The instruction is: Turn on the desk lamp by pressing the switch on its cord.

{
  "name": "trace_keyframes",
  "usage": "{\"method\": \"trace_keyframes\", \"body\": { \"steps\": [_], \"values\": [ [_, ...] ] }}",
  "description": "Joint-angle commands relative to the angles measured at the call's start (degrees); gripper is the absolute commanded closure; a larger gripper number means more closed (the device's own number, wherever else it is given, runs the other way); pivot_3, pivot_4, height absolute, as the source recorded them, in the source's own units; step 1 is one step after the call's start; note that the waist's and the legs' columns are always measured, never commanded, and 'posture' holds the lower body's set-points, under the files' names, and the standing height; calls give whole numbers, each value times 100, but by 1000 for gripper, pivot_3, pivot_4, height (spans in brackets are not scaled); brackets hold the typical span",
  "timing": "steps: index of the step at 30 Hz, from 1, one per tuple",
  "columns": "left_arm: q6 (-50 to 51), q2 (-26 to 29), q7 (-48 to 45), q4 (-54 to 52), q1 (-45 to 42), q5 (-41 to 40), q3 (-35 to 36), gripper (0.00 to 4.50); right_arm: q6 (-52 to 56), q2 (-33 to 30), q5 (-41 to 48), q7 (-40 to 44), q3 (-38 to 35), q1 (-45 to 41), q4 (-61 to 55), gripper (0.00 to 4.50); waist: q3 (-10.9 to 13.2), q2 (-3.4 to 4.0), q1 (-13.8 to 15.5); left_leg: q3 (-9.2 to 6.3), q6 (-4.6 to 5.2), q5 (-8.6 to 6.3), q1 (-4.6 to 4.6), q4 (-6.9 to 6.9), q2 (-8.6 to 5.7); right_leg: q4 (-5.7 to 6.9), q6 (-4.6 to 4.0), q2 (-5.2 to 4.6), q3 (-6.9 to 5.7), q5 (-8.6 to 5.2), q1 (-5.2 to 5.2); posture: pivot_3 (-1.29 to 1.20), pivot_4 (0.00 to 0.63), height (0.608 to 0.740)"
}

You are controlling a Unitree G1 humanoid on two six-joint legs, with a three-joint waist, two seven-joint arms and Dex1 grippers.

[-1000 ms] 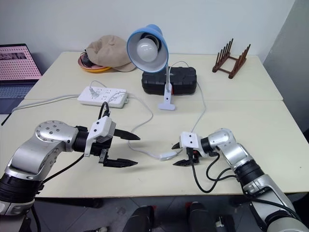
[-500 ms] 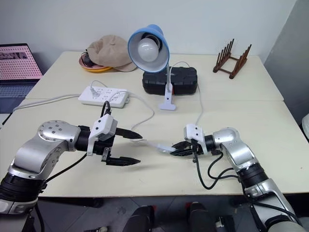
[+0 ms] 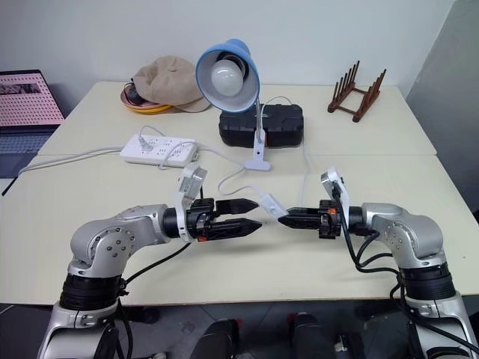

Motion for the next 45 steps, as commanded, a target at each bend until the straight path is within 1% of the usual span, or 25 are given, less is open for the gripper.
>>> {"method": "trace_keyframes", "body": {
  "steps": [1,10,12,13,14,15,16,17,21,25,28,31,35,42,43,44,45],
  "values": [
    [-5,4,-98,84,-154,-44,-89,0,173,-30,334,-62,-124,-86,-312,4134,0,0,1,0,0,0,3,0,0,0,0,0,0,0,2,0,150,740],
    [-89,-50,-233,213,-317,-15,-294,0,270,-60,479,-152,-81,-78,-480,4134,0,0,16,2,0,0,-1,-3,-2,-11,0,-1,2,-1,3,0,150,740],
    [-89,-49,-264,232,-338,-51,-271,369,270,-68,492,-165,-67,-59,-510,4134,0,0,16,3,0,0,-1,-3,-2,-12,0,-1,3,-1,3,0,150,740],
    [-94,-32,-305,222,-336,-67,-268,433,269,-72,504,-178,-61,-48,-528,4134,0,0,16,3,0,0,-1,-3,-2,-11,0,-1,3,-1,3,0,150,740],
    [-99,-20,-328,216,-337,-69,-270,653,269,-73,515,-194,-58,-40,-538,4134,0,0,16,2,0,0,-1,-3,-2,-11,0,-1,2,-1,3,0,150,740],
    [-95,-19,-334,219,-345,-65,-269,736,266,-80,526,-205,-52,-35,-544,4134,0,0,16,2,0,0,-1,-3,-2,-11,0,-1,2,-1,3,0,150,740],
    [-94,-20,-337,226,-355,-50,-272,1010,263,-85,535,-212,-48,-35,-546,4134,0,0,16,2,0,0,-1,-3,-2,-11,0,-1,3,-1,3,0,150,740],
    [-98,-22,-341,234,-365,-34,-278,1181,261,-88,541,-217,-45,-37,-544,4134,0,0,17,2,0,0,-1,-3,-1,-11,0,-1,2,-1,3,0,150,740],
    [-105,-32,-339,250,-390,-10,-288,2096,255,-97,559,-226,-13,-44,-558,4134,0,0,17,2,0,0,-1,-3,-2,-12,0,-1,2,-1,3,0,150,740],
    [-90,-32,-336,229,-391,-23,-286,2779,230,-108,553,-224,35,-46,-564,4134,0,0,17,2,0,0,-1,-3,-2,-13,0,-1,3,-1,3,0,150,740],
    [-85,-7,-355,220,-387,-29,-277,3390,221,-114,553,-226,41,-36,-559,4134,0,0,17,2,0,0,-1,-4,-2,-15,0,-1,3,-1,3,0,150,740],
    [-89,0,-377,224,-388,-26,-257,3754,190,-150,533,-201,44,-20,-540,4134,0,0,17,3,0,0,-2,-4,-2,-16,0,-1,2,-1,3,0,150,740],
    [-79,-2,-399,193,-387,-69,-221,3862,155,-174,514,-181,56,-22,-511,4134,0,0,17,3,0,0,-2,-4,-2,-16,0,-1,2,-1,3,0,150,740],
    [-153,-19,-448,182,-361,7,-322,3887,26,-168,432,-198,102,-44,-500,4134,0,0,18,2,0,0,-2,-4,-1,-18,0,-1,2,-1,3,0,150,740],
    [-129,-44,-422,203,-370,-11,-301,3187,11,-172,429,-196,108,-47,-493,4134,0,0,18,2,0,0,-2,-4,-2,-18,0,-1,2,-1,3,0,150,740],
    [-131,-61,-404,222,-381,-6,-292,3069,-1,-174,424,-193,111,-52,-482,4134,0,0,18,2,0,0,-2,-4,-2,-18,0,-1,2,-1,3,0,150,740],
    [-125,-49,-410,238,-395,2,-286,2811,-18,-180,411,-190,112,-66,-462,4134,0,0,19,2,0,0,-2,-4,-1,-18,0,-1,2,-1,3,0,150,740]
  ]
}}
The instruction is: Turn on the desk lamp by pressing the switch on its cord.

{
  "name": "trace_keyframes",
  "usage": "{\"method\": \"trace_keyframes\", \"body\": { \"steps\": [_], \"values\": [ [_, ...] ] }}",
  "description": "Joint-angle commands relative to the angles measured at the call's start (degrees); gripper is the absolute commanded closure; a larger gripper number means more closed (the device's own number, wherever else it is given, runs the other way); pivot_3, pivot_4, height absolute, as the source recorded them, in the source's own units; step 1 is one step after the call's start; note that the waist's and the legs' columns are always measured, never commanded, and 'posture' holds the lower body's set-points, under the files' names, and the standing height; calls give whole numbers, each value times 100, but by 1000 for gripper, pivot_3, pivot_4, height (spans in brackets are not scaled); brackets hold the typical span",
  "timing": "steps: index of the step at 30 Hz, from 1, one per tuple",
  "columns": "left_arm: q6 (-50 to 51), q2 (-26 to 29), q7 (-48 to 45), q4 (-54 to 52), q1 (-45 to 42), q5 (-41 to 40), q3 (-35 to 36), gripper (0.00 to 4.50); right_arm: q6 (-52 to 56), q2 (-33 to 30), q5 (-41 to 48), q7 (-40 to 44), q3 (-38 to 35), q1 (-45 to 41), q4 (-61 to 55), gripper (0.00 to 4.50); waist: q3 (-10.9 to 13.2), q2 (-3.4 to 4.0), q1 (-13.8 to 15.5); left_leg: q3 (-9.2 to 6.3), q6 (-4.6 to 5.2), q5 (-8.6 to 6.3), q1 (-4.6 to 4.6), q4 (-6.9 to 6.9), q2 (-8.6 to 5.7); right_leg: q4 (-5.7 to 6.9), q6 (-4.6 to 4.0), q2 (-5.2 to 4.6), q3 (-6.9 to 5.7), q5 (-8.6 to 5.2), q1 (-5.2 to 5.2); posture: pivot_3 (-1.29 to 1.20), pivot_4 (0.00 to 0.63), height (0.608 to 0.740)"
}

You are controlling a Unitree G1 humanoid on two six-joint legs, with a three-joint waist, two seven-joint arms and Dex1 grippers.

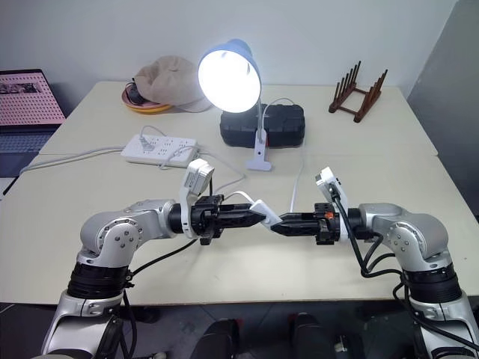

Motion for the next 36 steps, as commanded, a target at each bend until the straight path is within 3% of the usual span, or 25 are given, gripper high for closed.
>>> {"method": "trace_keyframes", "body": {
  "steps": [1,6,10,14,21,23,24,26,36],
  "values": [
    [-48,-7,0,-107,-121,-23,-11,2619,-130,-34,-46,-75,-25,-78,-46,4134,0,0,0,0,0,0,-2,0,0,-1,0,0,0,0,-1,0,150,740],
    [-143,332,-142,-102,-53,93,71,1690,-505,-171,-425,-33,82,-170,199,4134,0,0,-7,0,0,0,-2,-1,0,0,0,0,0,0,-2,0,150,740],
    [-616,787,-330,-111,59,490,108,823,-1769,-386,-1640,-50,541,-392,863,4134,0,0,-4,2,0,0,-2,-1,0,-2,-1,0,1,0,-5,0,150,740],
    [-1787,1280,-567,-479,302,1418,-164,53,-3310,-550,-3133,-134,1287,-762,1930,4134,0,0,-38,8,0,0,-2,-6,0,-7,-4,-3,5,-2,-8,0,150,740],
    [-2758,1338,-516,-544,339,2075,-245,23,-4922,-412,-4297,201,1942,-1057,3111,4134,0,0,-17,9,-1,0,-18,-16,0,-14,-2,-4,4,-1,-20,0,150,740],
    [-2857,1295,-476,-517,391,2172,-267,0,-5022,-327,-4321,272,1907,-1062,3257,3434,0,0,-12,9,-1,0,-17,-16,0,-14,-2,-4,4,-1,-19,0,150,740],
    [-2899,1287,-460,-502,409,2213,-277,0,-5041,-300,-4309,298,1881,-1062,3295,3421,0,0,-10,9,-1,0,-16,-15,0,-13,-1,-4,4,0,-19,0,150,740],
    [-3001,1270,-377,-365,384,2364,-283,0,-4797,-317,-4070,448,1692,-1008,3084,2927,0,0,-8,9,-1,0,-15,-14,0,-8,-1,-4,5,0,-20,0,150,740],
    [-3141,1546,-726,334,-75,2574,-182,0,-2991,-1420,-2617,737,130,137,358,582,2,2,25,5,-1,0,-21,-13,-2,-6,-1,-5,0,-1,-20,0,150,740]
  ]
}}
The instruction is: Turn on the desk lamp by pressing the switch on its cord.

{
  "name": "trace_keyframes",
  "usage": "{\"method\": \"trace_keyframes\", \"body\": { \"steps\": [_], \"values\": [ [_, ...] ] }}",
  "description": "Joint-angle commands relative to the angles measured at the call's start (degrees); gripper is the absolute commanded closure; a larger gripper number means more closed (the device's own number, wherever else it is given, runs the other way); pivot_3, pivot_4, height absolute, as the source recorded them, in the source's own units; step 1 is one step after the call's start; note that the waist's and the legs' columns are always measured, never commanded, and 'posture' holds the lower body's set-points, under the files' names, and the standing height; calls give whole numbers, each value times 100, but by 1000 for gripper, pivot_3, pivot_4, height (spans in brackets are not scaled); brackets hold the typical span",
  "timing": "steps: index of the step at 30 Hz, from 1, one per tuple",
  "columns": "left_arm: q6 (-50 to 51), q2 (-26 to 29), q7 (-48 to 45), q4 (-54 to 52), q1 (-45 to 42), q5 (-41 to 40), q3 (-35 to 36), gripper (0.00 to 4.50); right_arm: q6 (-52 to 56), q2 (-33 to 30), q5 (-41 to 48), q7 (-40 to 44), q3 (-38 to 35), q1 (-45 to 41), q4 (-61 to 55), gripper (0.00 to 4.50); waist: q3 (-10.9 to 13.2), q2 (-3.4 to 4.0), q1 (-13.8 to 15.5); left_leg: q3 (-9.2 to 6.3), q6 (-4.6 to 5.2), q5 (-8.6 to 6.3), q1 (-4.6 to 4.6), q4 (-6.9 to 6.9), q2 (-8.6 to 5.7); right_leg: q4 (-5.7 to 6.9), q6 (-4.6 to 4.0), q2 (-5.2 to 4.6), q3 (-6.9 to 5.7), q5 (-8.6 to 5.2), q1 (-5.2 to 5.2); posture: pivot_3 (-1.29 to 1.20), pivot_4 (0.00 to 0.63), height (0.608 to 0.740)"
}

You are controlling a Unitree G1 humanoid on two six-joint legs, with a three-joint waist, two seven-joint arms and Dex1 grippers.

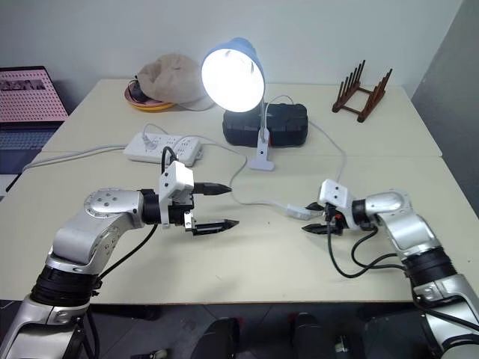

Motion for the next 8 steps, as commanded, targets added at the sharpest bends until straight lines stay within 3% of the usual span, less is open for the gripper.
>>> {"method": "trace_keyframes", "body": {
  "steps": [1,3,8],
  "values": [
    [-113,243,-236,243,-352,52,186,0,787,-431,726,-27,-856,369,-1282,406,0,0,-2,-1,0,0,0,0,0,0,0,0,-2,0,-1,0,150,740],
    [-97,314,-372,475,-522,16,225,0,1206,-575,1041,-196,-1262,620,-1736,16,0,0,-3,-3,0,0,2,-1,1,1,-1,1,-3,-1,-1,0,150,740],
    [-323,398,-571,842,-680,326,-2,0,1699,-633,1326,-719,-1896,1263,-2405,16,0,0,-25,1,0,0,6,2,1,1,0,1,1,0,3,0,150,740]
  ]
}}
